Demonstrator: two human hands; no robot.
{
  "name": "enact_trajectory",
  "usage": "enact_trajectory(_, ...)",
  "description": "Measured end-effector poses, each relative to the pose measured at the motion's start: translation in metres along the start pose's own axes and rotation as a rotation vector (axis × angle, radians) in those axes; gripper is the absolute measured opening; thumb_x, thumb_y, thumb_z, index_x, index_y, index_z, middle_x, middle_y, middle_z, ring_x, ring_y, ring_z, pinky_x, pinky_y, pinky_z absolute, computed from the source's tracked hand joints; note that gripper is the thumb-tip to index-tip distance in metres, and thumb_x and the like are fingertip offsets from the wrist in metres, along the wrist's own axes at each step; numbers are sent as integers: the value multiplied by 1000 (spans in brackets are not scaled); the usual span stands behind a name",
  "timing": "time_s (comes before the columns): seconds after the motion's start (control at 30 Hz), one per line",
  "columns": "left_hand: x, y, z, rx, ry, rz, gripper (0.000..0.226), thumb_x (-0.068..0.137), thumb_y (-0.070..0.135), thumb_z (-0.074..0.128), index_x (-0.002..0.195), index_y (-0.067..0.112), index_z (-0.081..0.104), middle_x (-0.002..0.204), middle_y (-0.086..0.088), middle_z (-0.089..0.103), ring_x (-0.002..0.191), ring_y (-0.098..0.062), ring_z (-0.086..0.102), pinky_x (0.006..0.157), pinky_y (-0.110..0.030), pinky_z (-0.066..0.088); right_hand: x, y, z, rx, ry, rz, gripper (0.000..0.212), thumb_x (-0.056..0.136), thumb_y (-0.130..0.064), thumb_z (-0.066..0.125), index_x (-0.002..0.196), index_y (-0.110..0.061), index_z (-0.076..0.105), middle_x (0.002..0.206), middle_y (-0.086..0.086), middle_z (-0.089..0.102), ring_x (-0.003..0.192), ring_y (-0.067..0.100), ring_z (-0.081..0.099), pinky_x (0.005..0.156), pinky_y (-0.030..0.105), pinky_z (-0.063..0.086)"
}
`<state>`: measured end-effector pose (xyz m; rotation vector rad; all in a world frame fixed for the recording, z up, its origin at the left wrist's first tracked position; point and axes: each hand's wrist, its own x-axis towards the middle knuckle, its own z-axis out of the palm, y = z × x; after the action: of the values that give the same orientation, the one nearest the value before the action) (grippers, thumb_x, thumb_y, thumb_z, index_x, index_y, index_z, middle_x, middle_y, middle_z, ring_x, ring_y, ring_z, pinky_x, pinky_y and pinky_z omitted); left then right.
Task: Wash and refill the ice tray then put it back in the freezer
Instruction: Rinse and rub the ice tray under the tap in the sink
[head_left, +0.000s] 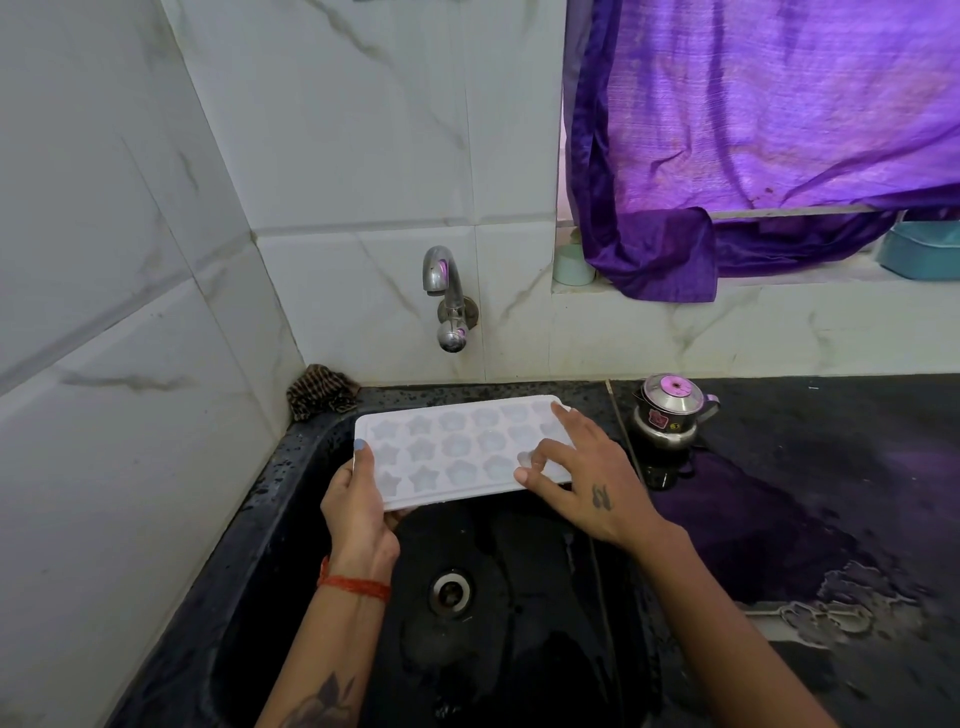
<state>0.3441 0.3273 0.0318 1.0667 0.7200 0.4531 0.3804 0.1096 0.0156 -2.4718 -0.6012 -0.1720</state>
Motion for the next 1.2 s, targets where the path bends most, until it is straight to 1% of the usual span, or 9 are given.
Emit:
enact_trajectory(0.07, -1, 0, 0, 5, -4, 1, 22, 94, 37, 54, 80, 20, 56, 84, -1, 62, 74, -16, 60, 65, -37, 53, 0, 1, 0, 10, -17, 12, 53, 75, -74, 30, 93, -36, 62, 159, 1, 15, 147, 21, 12, 114, 43, 18)
enact_trajectory(0.17, -2, -1, 0, 5, 1, 7, 21, 94, 36, 54, 79, 21, 56, 82, 0, 62, 72, -15, 60, 60, -35, 54, -1, 1, 0, 81, -58, 40, 50, 75, -73, 34, 99, -43, 65, 160, -3, 12, 147, 19, 7, 116, 43, 13)
enact_trajectory(0.37, -4, -2, -1, 0, -9, 3, 20, 95, 34, 54, 83, 19, 56, 83, 0, 63, 71, -15, 61, 48, -27, 54, 2, -7, -3, 139, 43, -17, 50, 74, -67, 40, 104, -35, 63, 159, 1, 17, 147, 21, 11, 117, 44, 15)
enact_trajectory(0.5, -7, -2, 0, 2, -17, 0, 19, 95, 34, 54, 83, 19, 56, 83, 0, 63, 70, -15, 61, 43, -23, 53, 5, -14, 0, 94, -26, -36, 53, 70, -79, 38, 102, -43, 62, 159, -1, 15, 148, 20, 6, 117, 50, 9)
enact_trajectory(0.6, -6, -2, 1, 2, -22, -3, 19, 95, 34, 54, 83, 19, 57, 83, -1, 64, 70, -15, 62, 44, -23, 53, 7, -14, 5, 6, -81, -44, 73, 61, -93, 24, 106, -48, 60, 160, -1, 10, 148, 21, 1, 117, 53, 1)
enact_trajectory(0.73, -4, -2, 0, 11, -19, -2, 19, 95, 34, 54, 83, 20, 57, 84, -1, 65, 71, -16, 62, 47, -26, 53, 4, -16, 7, -38, -157, -38, 63, 65, -85, 28, 109, -51, 59, 161, -5, 3, 148, 19, -7, 115, 52, -13)
enact_trajectory(0.9, -6, -4, 0, 4, -31, -13, 18, 95, 33, 54, 84, 19, 58, 86, -2, 65, 72, -16, 63, 53, -30, 54, 4, -13, 8, -54, -145, -27, 62, 64, -88, 30, 93, -41, 58, 161, -3, 6, 148, 21, -3, 115, 50, -11)
enact_trajectory(1.03, -8, -3, 1, -6, -33, 1, 19, 95, 33, 54, 83, 19, 57, 84, -1, 64, 72, -17, 62, 61, -34, 52, 3, -14, 9, -86, -109, -39, 70, 64, -89, 17, 95, -40, 56, 161, -2, 4, 148, 22, -2, 116, 50, -9)
enact_trajectory(1.2, -7, -1, 1, 0, -24, 0, 18, 95, 34, 53, 84, 20, 57, 84, 0, 64, 71, -15, 62, 48, -27, 54, 2, -18, 8, -49, -128, -32, 65, 68, -84, 25, 109, -47, 59, 161, -4, 0, 148, 20, -4, 116, 51, -13)
